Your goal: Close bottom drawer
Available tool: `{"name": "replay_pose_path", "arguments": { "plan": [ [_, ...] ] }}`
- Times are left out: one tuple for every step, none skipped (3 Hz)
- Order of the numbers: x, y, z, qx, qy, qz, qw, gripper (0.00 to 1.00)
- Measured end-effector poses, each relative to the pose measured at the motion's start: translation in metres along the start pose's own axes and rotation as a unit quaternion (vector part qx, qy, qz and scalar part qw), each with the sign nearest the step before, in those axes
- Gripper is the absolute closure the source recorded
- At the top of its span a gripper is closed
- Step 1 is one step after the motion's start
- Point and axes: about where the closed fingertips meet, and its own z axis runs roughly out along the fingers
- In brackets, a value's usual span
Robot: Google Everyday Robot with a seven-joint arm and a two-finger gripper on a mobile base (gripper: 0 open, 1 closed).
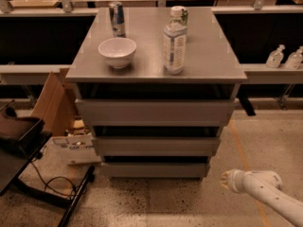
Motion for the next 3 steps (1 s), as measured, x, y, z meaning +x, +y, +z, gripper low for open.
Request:
{"name": "replay_pose_path", "arguments": {
  "plan": [
    [0.005, -0.005, -0.119, 0.027, 0.065, -0.027, 0.9972, 1.0],
    [-0.025, 0.005, -0.205, 0.04, 0.101, -0.042, 0.9933, 1.0],
    [-0.064, 0.024, -0.277, 0.05, 0.142, -0.044, 0.9877, 0.82]
  ]
}}
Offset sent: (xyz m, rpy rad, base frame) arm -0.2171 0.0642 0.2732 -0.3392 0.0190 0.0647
